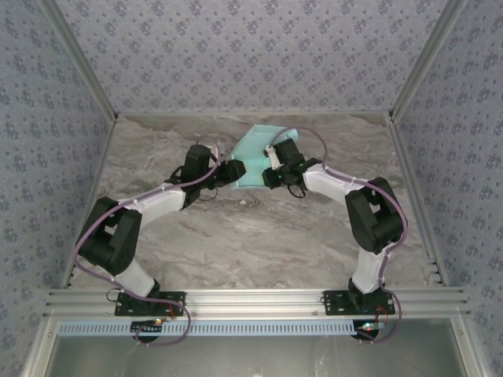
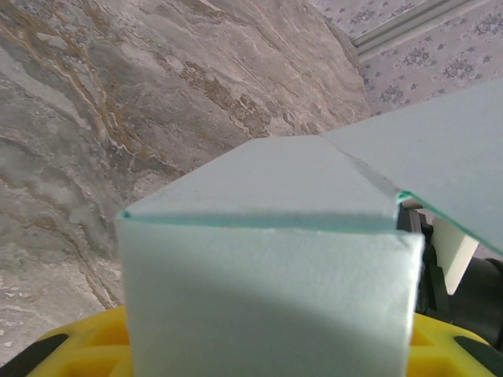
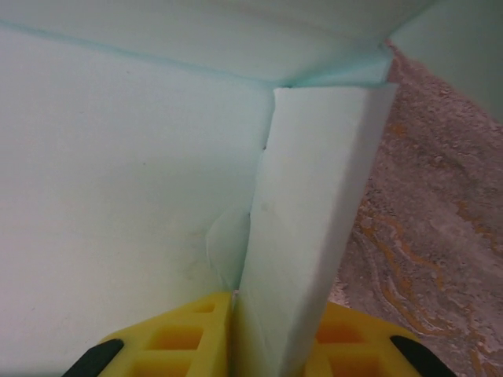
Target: Fold the paper box
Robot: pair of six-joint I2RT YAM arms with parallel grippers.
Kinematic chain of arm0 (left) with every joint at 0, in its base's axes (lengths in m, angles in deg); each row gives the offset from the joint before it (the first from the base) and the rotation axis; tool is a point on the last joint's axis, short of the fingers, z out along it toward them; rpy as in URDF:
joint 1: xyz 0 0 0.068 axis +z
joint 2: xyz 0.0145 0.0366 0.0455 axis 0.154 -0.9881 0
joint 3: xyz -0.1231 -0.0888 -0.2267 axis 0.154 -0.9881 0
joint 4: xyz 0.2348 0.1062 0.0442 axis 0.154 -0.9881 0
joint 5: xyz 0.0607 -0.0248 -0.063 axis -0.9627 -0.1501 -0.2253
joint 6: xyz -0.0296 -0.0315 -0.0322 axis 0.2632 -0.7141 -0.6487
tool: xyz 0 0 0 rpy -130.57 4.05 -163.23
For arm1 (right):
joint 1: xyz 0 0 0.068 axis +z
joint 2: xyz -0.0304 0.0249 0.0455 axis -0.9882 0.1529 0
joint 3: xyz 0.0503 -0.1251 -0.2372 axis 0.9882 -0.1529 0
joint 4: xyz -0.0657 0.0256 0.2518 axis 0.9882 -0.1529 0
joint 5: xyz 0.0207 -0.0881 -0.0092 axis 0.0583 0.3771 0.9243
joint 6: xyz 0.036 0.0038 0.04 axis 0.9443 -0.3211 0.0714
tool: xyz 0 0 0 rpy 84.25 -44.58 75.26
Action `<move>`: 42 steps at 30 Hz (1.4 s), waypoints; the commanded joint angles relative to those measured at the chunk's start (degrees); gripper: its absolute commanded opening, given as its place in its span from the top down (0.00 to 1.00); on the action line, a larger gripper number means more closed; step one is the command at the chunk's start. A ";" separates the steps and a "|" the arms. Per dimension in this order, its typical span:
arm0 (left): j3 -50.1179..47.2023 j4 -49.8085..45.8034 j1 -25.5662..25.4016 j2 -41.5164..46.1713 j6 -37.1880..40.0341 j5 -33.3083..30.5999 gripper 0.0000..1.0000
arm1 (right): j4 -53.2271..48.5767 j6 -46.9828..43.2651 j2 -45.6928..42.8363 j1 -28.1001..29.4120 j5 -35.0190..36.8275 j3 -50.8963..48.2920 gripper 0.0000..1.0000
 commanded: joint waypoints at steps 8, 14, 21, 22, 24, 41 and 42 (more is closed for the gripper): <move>1.01 3.98 -0.71 2.68 0.45 3.27 0.63 | -7.54 7.08 -0.67 3.57 11.98 1.72 0.67; 0.92 4.20 0.32 2.82 0.81 3.94 0.63 | 6.75 -0.53 -16.25 0.11 -7.21 -11.61 0.50; 3.63 4.78 3.60 1.69 2.63 13.63 0.63 | 24.95 9.55 -31.31 -17.62 -35.94 -29.85 0.37; 4.18 5.76 4.11 1.32 2.45 16.44 0.63 | 27.26 10.54 -31.33 -20.33 -40.84 -31.51 0.36; 6.35 5.80 4.31 0.27 3.08 22.85 0.62 | 30.79 11.86 -29.67 -24.13 -49.30 -32.98 0.37; 9.69 11.01 5.75 -3.37 1.83 33.55 0.64 | 40.89 18.01 -20.48 -26.48 -70.35 -29.54 0.37; 10.01 11.60 5.81 -3.50 1.59 34.19 0.64 | 38.07 16.12 -20.47 -25.73 -69.96 -28.71 0.36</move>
